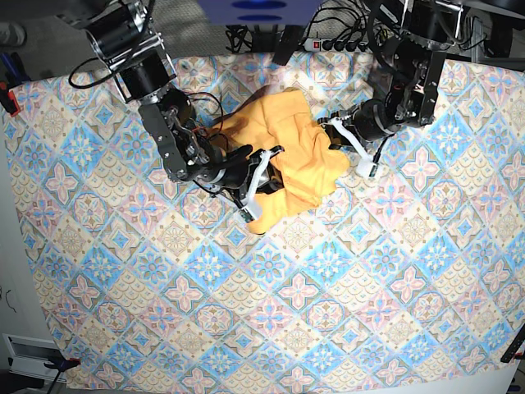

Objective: Fold the T-shirt properly
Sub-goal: 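Regrasp the bundle edges with both grippers and tuck them inward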

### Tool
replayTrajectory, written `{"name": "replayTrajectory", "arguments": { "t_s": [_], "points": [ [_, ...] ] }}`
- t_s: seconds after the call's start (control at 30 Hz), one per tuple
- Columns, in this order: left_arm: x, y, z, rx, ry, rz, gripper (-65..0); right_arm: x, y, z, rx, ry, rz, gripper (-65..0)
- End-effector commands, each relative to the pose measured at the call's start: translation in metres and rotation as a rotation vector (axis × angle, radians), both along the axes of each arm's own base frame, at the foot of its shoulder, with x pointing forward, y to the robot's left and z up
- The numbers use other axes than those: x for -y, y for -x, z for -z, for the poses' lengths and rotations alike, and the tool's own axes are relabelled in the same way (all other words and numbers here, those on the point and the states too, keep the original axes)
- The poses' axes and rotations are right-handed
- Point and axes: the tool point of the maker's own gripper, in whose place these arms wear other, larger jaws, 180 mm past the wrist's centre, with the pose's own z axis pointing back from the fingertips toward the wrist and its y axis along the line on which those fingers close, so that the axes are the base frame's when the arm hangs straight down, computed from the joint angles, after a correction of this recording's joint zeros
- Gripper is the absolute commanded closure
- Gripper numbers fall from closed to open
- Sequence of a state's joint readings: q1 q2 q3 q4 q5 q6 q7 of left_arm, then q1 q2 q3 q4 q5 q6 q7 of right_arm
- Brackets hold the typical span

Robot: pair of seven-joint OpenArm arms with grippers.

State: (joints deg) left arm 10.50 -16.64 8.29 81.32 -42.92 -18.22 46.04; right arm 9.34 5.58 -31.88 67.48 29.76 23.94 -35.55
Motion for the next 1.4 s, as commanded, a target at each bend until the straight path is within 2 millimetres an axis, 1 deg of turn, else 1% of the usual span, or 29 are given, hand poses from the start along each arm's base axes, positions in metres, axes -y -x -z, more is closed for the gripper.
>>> {"name": "replayTrajectory", "arguments": {
  "t_s": [0.0, 0.07, 0.17, 0.23, 0.3, 0.37, 0.47, 0.5, 0.53, 0.6, 0.67, 0.77, 0.83, 0.87, 0.93, 1.0, 1.03, 1.1, 1.13, 1.2, 1.3, 1.37],
  "points": [
    [0.0, -0.009, -0.009, 0.037, 0.01, -0.002, -0.2, -0.017, -0.011, -0.021, 0.054, -0.05, -0.026, -8.9],
    [0.0, -0.01, -0.009, 0.038, 0.01, 0.0, -0.2, -0.036, -0.006, -0.025, 0.055, -0.068, -0.059, -7.0],
    [0.001, -0.01, -0.009, 0.039, 0.011, -0.001, -0.2, -0.055, 0.002, -0.028, 0.05, -0.091, -0.09, -6.7],
    [0.001, -0.01, -0.009, 0.039, 0.011, -0.001, -0.2, -0.065, 0.003, -0.032, 0.049, -0.108, -0.096, -6.7],
    [0.001, -0.011, -0.009, 0.04, 0.012, -0.001, -0.2, -0.069, 0.006, -0.029, 0.032, -0.112, -0.095, -6.7],
    [0.001, -0.011, -0.009, 0.04, 0.012, -0.001, -0.2, -0.075, 0.002, -0.029, 0.026, -0.115, -0.097, -6.7],
    [0.001, -0.011, -0.009, 0.04, 0.012, -0.001, -0.2, -0.073, 0.005, -0.02, 0.001, -0.102, -0.092, -6.7],
    [0.001, -0.011, -0.01, 0.042, 0.012, -0.002, -0.2, -0.07, 0.003, -0.018, 0.004, -0.101, -0.086, -6.7],
    [0.0, -0.011, -0.01, 0.043, 0.011, -0.005, -0.2, -0.066, 0.0, -0.017, 0.012, -0.102, -0.074, -6.7],
    [-0.001, -0.01, -0.009, 0.04, 0.011, -0.007, -0.2, -0.051, -0.007, -0.014, 0.028, -0.09, -0.05, -6.6],
    [-0.001, -0.01, -0.009, 0.039, 0.011, -0.006, -0.2, -0.042, -0.019, -0.02, 0.061, -0.077, -0.044, -6.4],
    [-0.001, -0.008, -0.009, 0.033, 0.013, -0.005, -0.2, -0.039, -0.03, -0.025, 0.081, -0.071, -0.04, -6.4],
    [-0.002, -0.006, -0.015, 0.052, 0.004, 0.01, -0.2, -0.039, -0.039, -0.032, 0.109, -0.081, -0.032, -6.4],
    [-0.003, -0.006, -0.022, 0.072, 0.001, 0.022, -0.2, -0.039, -0.043, -0.036, 0.12, -0.082, -0.031, -6.4],
    [0.002, -0.007, -0.038, 0.117, 0.005, 0.045, -0.2, -0.039, -0.047, -0.039, 0.129, -0.082, -0.033, -6.4],
    [0.001, -0.006, -0.049, 0.146, -0.004, 0.066, -0.2, -0.041, -0.048, -0.043, 0.139, -0.089, -0.035, -6.4],
    [0.002, -0.002, -0.051, 0.148, -0.004, 0.072, -0.2, -0.042, -0.048, -0.045, 0.141, -0.091, -0.036, -6.4],
    [0.001, 0.005, -0.052, 0.145, -0.005, 0.076, -0.2, -0.045, -0.05, -0.054, 0.166, -0.106, -0.042, -6.4],
    [-0.001, 0.008, -0.054, 0.147, -0.006, 0.069, -0.2, -0.043, -0.051, -0.056, 0.174, -0.104, -0.043, -6.4],
    [-0.003, 0.015, -0.061, 0.16, -0.004, 0.059, -0.2, -0.034, -0.052, -0.054, 0.177, -0.087, -0.039, -6.4],
    [0.001, 0.022, -0.072, 0.179, 0.004, 0.07, -0.2, -0.029, -0.055, -0.052, 0.177, -0.075, -0.036, -6.3],
    [0.005, 0.03, -0.074, 0.176, 0.011, 0.078, -0.2, -0.028, -0.06, -0.055, 0.189, -0.07, -0.035, -6.3]
  ]
}}
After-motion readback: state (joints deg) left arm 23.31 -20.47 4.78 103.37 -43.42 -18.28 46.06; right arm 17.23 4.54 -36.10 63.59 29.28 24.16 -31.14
